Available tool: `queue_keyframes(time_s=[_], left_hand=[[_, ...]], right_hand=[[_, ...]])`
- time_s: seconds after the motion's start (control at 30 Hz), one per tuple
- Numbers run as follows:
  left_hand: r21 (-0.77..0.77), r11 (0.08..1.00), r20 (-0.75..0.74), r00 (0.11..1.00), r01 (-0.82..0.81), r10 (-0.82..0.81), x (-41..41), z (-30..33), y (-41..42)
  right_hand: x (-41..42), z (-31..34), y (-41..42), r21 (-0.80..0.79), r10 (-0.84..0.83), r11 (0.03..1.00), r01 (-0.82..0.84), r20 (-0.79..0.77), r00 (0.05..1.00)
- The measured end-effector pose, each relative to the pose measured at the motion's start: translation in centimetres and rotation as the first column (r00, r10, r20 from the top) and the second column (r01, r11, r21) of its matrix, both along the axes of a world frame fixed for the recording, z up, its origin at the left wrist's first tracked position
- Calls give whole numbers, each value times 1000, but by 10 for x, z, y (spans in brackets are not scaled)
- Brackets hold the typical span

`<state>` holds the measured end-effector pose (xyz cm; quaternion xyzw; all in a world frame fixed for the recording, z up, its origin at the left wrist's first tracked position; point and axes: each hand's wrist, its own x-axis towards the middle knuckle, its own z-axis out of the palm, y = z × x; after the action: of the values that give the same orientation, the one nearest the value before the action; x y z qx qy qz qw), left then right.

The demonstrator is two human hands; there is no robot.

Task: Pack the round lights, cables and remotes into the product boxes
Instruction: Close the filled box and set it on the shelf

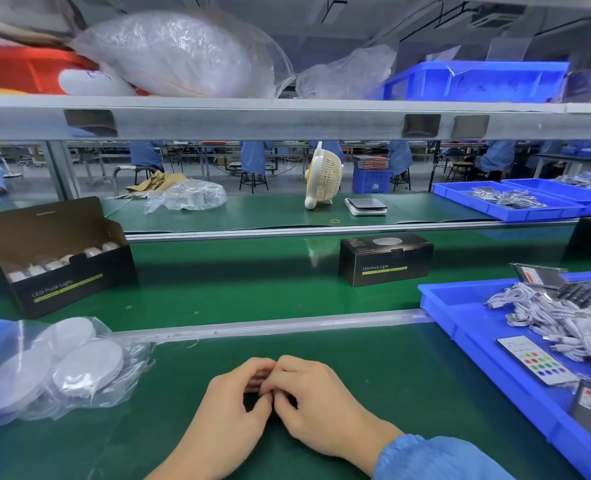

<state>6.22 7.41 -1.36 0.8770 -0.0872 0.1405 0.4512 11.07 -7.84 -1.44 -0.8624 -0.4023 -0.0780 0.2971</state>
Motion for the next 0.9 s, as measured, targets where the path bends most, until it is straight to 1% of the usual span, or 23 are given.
queue_keyframes(time_s=[0.9], left_hand=[[8,1000,13,1000,5,-5,-1,0,0]], right_hand=[[0,-2,0,-3,7,1000,-7,5,1000]])
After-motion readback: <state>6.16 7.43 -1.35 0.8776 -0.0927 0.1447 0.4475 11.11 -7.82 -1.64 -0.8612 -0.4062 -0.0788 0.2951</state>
